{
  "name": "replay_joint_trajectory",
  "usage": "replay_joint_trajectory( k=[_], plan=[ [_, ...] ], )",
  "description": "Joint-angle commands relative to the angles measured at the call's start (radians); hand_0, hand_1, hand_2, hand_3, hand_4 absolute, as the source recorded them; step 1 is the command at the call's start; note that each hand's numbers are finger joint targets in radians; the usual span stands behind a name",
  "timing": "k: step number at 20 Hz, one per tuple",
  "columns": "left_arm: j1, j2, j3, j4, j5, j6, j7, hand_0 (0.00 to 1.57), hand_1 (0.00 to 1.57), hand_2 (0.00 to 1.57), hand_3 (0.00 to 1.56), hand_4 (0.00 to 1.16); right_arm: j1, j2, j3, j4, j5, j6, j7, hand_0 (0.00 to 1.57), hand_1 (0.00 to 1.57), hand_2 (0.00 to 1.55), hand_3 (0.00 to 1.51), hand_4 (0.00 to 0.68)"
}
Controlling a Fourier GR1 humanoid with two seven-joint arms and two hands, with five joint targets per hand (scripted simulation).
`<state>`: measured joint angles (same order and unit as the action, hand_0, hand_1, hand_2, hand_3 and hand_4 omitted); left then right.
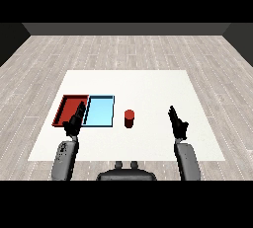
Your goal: Pick the red can and put it in the red box
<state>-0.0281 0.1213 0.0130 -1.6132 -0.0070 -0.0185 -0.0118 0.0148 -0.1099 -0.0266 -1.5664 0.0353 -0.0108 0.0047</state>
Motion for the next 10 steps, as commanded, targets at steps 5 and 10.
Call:
replay_joint_trajectory(
  k=[5, 10],
  plan=[
    [-0.004, -0.035, 0.004, 0.044, -0.013, 0.006, 0.041, 0.00, 0.00, 0.00, 0.00, 0.00, -0.012, 0.059, 0.034, 0.003, 0.019, -0.015, 0.002, 0.00, 0.00, 0.00, 0.00, 0.000],
    [-0.019, -0.056, 0.059, -0.016, 0.068, -0.038, -0.317, 0.00, 0.00, 0.00, 0.00, 0.00, 0.013, 0.092, 0.036, -0.058, -0.036, 0.028, -0.295, 0.00, 0.00, 0.00, 0.00, 0.000]
  ],
)
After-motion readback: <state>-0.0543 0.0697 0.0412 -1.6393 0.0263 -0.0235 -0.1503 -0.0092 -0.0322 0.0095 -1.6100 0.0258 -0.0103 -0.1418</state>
